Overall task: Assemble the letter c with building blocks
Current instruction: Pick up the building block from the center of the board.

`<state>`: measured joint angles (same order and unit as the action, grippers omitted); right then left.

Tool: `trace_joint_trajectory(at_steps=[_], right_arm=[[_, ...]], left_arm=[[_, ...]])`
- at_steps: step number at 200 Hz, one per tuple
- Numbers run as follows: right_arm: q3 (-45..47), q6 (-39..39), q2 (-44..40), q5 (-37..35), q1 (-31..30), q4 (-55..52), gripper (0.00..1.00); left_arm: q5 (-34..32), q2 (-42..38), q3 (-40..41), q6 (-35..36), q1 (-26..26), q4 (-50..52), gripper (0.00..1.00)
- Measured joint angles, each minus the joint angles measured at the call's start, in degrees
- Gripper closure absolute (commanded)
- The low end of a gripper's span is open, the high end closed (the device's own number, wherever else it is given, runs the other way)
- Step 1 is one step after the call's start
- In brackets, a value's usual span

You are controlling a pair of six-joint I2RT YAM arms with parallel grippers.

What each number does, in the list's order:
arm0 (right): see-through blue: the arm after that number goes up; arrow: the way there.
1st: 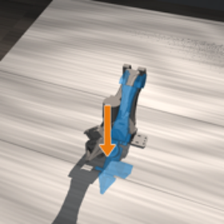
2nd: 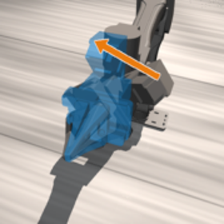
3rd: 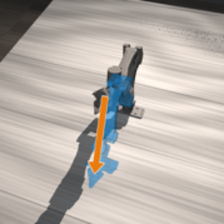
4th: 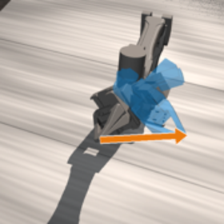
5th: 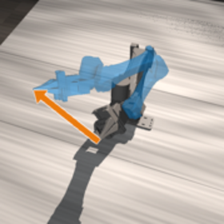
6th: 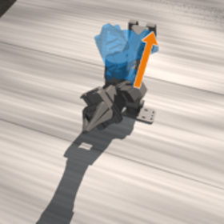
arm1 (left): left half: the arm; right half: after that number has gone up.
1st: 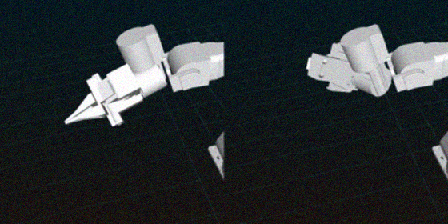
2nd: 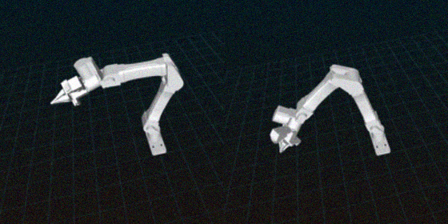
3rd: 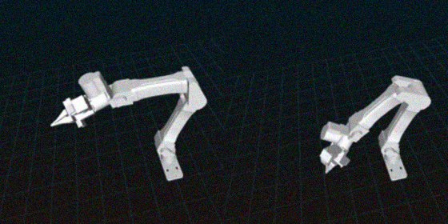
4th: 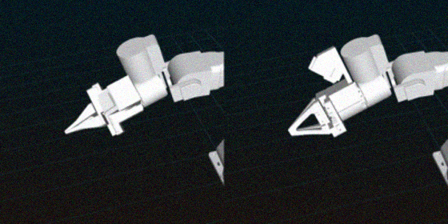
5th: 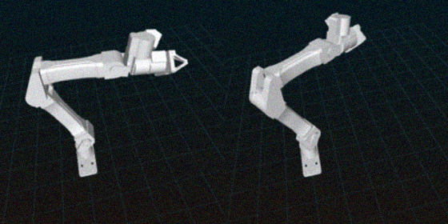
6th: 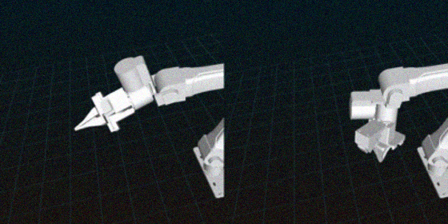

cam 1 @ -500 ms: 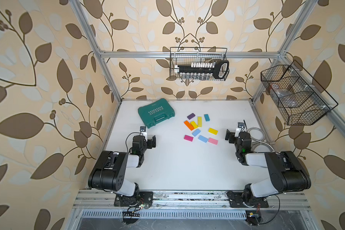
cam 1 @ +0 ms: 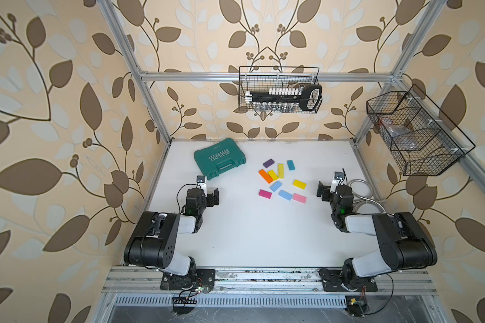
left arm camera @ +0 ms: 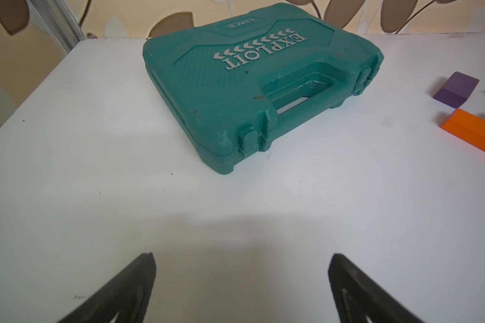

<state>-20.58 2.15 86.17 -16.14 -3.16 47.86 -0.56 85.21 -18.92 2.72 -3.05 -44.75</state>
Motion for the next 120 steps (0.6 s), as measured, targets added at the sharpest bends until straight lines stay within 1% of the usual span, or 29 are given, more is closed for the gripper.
trace_joint_trajectory(at_steps=[28, 60, 86, 97, 120], right_arm=[[0.0, 0.0, 0.0, 0.0, 0.0, 0.0, 0.02], [0.0, 0.0, 0.0, 0.0, 0.0, 0.0, 0.02], [0.3, 0.0, -0.3, -0.3, -0.1, 0.5, 0.02], [1.2, 0.0, -2.2, -0.9, -0.4, 0.2, 0.02], [0.7, 0.5, -9.8, -2.4, -1.2, -6.4, 0.02]], left_arm=[[0.6, 0.0, -0.9, -0.3, 0.5, 1.8, 0.01], [2.0, 0.5, -3.2, -1.4, 3.2, 3.8, 0.01], [2.1, 0.5, -3.5, -1.7, 3.5, 4.3, 0.01], [2.1, 0.3, -3.6, -1.7, 3.5, 5.1, 0.01], [1.6, -3.3, -7.3, -2.1, 3.4, 15.0, 0.01]])
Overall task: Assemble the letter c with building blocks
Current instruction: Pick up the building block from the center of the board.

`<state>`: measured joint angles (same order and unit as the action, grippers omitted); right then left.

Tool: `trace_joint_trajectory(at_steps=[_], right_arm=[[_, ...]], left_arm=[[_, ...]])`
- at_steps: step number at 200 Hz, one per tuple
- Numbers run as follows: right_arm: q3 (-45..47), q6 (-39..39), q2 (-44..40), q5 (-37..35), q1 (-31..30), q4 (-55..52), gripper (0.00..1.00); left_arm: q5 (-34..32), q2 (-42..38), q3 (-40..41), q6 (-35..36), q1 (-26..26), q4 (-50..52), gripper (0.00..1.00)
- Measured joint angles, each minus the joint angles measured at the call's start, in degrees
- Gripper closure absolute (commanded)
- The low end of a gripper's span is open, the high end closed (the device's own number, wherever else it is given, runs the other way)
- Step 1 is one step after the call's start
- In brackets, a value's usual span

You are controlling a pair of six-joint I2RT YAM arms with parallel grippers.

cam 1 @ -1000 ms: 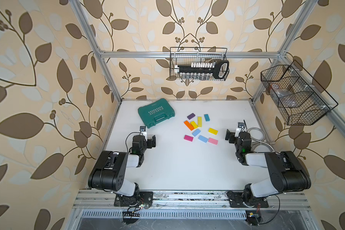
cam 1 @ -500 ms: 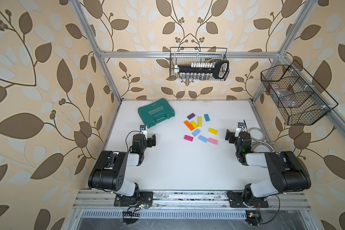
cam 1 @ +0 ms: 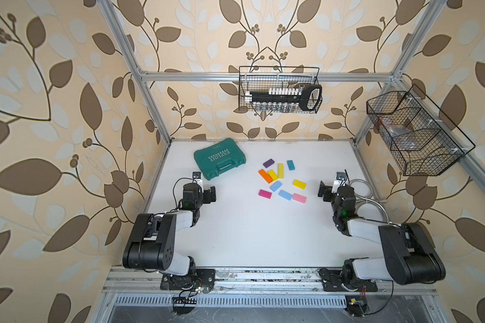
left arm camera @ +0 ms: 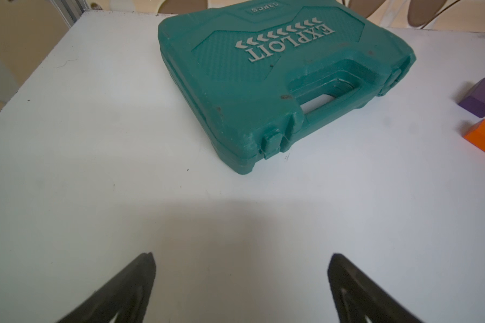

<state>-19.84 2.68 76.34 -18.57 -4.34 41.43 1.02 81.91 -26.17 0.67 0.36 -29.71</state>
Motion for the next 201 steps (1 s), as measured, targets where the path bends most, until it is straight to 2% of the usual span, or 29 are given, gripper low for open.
trace_joint_trajectory(at_steps=[29, 54, 79, 104, 149, 179, 201], right_arm=[[-2.8, 4.2, -9.2, -2.6, -0.2, -10.4, 0.02], [-3.6, 10.0, -17.8, -3.1, -0.2, -21.9, 0.02], [-5.9, 17.5, -25.1, -2.6, 0.2, -33.9, 0.02], [-10.3, 22.1, -29.0, 2.8, 1.5, -44.0, 0.02], [-20.0, 27.8, -28.0, 16.3, 1.6, -58.2, 0.02], [-27.1, 30.8, -21.4, 24.7, 1.4, -67.0, 0.03], [-30.6, 32.6, -16.7, 27.4, -0.2, -73.0, 0.05]], left_arm=[[-4.0, -6.8, -6.8, -3.1, 0.0, 9.9, 0.01], [-6.7, -11.1, -13.5, -8.9, 0.0, 20.6, 0.01], [-4.3, -14.9, -17.4, -15.7, 0.0, 29.7, 0.01], [-0.1, -17.6, -18.4, -23.2, 0.0, 36.0, 0.01], [5.3, -16.4, -25.6, -31.9, -1.6, 49.9, 0.01], [8.7, -12.5, -31.3, -33.0, -1.9, 58.0, 0.01], [10.6, -9.7, -33.1, -33.0, -1.9, 63.3, 0.01]])
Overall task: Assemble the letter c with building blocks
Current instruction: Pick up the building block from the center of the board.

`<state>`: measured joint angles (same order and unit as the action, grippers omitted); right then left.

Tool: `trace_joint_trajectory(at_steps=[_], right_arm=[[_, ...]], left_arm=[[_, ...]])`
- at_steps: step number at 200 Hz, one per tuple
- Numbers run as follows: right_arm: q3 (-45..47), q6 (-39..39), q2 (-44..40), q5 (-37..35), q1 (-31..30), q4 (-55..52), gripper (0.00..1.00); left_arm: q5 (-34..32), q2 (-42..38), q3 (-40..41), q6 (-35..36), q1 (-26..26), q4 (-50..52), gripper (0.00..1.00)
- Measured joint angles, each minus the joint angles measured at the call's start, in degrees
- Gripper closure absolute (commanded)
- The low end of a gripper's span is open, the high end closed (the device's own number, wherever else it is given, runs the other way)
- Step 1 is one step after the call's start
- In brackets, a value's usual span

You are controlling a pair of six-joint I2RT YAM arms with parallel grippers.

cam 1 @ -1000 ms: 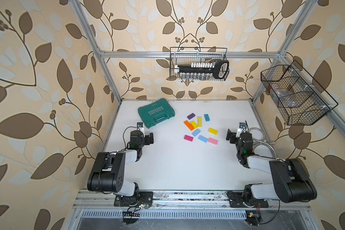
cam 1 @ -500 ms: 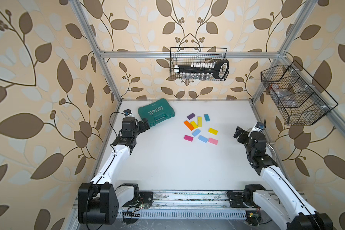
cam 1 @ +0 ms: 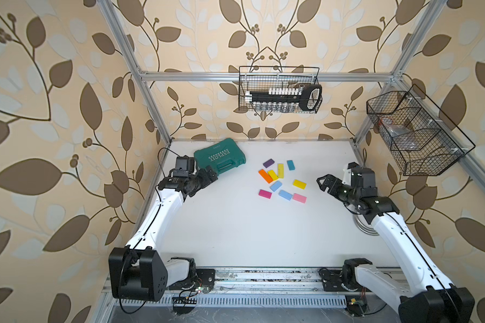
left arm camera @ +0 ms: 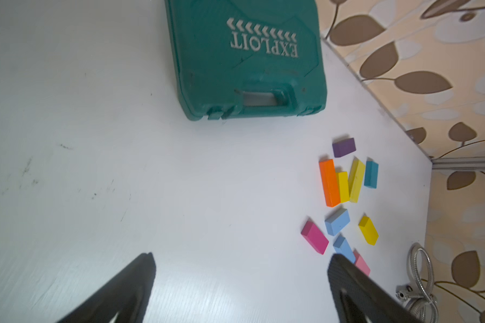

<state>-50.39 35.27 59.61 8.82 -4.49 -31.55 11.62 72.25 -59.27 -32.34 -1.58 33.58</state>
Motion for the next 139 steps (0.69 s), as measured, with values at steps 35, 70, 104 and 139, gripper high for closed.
trace_joint_trajectory(at_steps=[35, 70, 104, 139], right_arm=[[-2.9, 2.8, 4.7, -1.8, -5.4, -5.7, 0.05], [-4.7, 5.8, 13.0, -7.0, -7.7, -8.2, 0.05], [-6.8, 8.2, 24.3, -10.8, -10.5, -9.2, 0.06], [-10.9, 9.1, 33.5, -13.0, -13.5, -9.4, 0.10]], left_arm=[[0.5, 3.1, -1.5, 0.4, -1.0, 5.2, 0.01], [1.9, 6.3, -3.5, 0.5, -1.8, 6.3, 0.01], [3.0, 9.5, -4.5, 0.5, -2.8, 6.5, 0.01], [3.3, 10.4, -4.6, 0.5, -3.7, 6.7, 0.01]])
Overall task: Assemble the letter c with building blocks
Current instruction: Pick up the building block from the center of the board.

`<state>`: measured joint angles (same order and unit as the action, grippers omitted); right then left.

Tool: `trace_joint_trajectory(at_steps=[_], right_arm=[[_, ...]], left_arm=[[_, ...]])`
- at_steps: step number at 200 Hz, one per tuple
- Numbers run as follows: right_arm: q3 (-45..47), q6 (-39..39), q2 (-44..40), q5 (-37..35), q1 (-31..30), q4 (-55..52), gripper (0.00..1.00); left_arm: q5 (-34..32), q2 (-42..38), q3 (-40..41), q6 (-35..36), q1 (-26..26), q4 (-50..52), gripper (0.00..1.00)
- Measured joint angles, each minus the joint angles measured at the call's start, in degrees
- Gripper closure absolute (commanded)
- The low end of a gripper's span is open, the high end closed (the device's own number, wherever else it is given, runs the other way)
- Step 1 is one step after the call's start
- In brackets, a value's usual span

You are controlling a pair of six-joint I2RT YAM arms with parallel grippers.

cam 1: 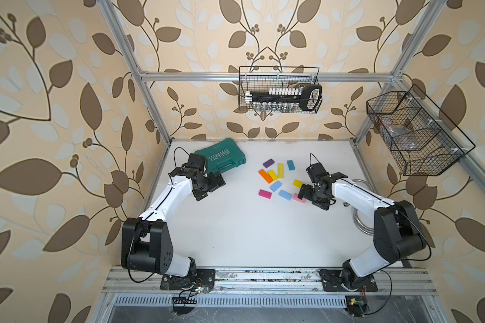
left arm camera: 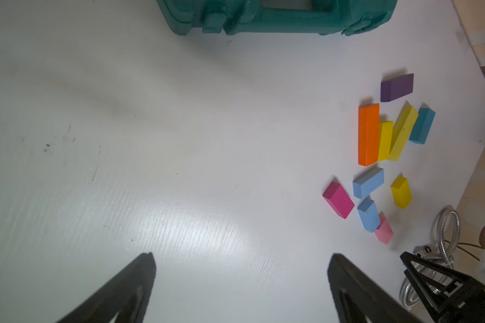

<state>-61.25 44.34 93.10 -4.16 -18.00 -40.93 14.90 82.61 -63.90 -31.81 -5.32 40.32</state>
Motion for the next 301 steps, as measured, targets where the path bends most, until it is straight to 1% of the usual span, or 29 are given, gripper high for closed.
trace_joint_trajectory(at_steps=[37, 124, 179, 209, 252, 277, 301], right_arm=[[-3.3, 0.2, 4.2, -1.0, -2.7, 0.2, 0.11], [-4.3, 0.4, 7.9, -2.1, -3.8, 0.2, 0.12], [-6.4, 0.4, 10.9, -3.0, -4.0, 0.0, 0.13], [-8.0, 0.2, 12.7, -3.5, -4.0, -0.2, 0.16], [-9.7, -0.7, 13.9, -4.0, -3.8, -0.3, 0.30], [-9.8, -0.9, 13.9, -4.0, -3.3, -0.3, 0.31], [-9.7, -0.9, 13.9, -3.8, -2.6, -0.1, 0.29]], left_arm=[[0.1, 0.0, 0.0, 0.0, 0.0, 0.0, 0.01], [0.2, 0.0, 0.0, -0.1, 0.0, -0.2, 0.01], [1.1, 0.1, 0.0, -0.1, 0.0, -0.9, 0.01], [1.2, 1.4, 0.0, -0.1, 0.0, -1.2, 0.01], [1.2, 1.8, 0.0, -0.1, 0.0, -1.2, 0.01], [1.2, 1.9, 0.0, -0.1, 0.0, -1.4, 0.01], [1.2, 2.0, 0.0, -0.1, 0.0, -1.5, 0.01]])
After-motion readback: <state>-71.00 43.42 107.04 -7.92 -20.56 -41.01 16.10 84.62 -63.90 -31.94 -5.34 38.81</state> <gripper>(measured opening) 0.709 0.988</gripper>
